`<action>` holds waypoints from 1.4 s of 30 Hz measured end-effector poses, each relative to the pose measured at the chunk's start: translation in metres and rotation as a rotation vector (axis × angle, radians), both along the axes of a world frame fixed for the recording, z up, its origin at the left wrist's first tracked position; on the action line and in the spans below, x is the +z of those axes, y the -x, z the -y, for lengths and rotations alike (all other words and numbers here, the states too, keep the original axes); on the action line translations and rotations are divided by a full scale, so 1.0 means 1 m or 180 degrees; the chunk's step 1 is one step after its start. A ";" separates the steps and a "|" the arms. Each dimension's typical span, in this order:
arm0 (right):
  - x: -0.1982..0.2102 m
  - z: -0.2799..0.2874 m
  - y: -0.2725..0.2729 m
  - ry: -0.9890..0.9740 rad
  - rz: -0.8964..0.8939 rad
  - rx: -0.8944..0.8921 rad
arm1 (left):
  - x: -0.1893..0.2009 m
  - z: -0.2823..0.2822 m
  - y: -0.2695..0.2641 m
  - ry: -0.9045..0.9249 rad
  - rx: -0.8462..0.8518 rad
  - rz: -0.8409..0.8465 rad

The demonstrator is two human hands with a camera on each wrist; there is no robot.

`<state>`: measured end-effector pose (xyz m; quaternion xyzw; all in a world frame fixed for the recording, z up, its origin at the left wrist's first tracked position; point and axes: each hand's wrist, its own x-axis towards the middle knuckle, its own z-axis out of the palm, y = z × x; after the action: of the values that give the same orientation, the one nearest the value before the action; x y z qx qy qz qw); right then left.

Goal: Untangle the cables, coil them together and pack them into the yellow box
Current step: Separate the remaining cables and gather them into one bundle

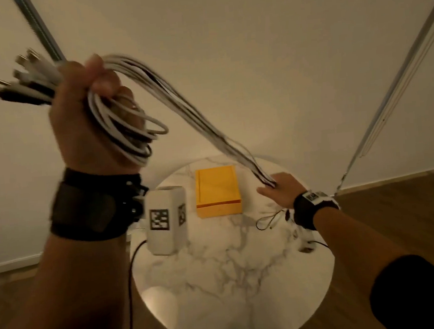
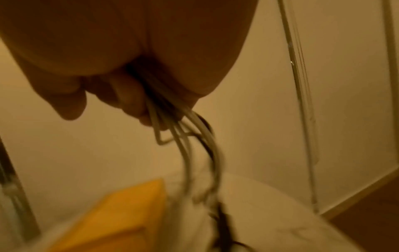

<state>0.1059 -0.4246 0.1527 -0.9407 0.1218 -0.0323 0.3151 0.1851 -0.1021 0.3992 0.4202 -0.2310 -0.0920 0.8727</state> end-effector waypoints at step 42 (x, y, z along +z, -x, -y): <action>0.122 -0.029 0.050 -0.0052 0.0526 0.0583 | -0.030 0.026 0.049 -0.0552 0.1068 0.0108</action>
<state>0.0558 -0.3952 0.2749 -0.9394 0.0093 -0.0798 0.3332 0.1362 -0.1279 0.3693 0.5280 -0.1636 0.0424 0.8322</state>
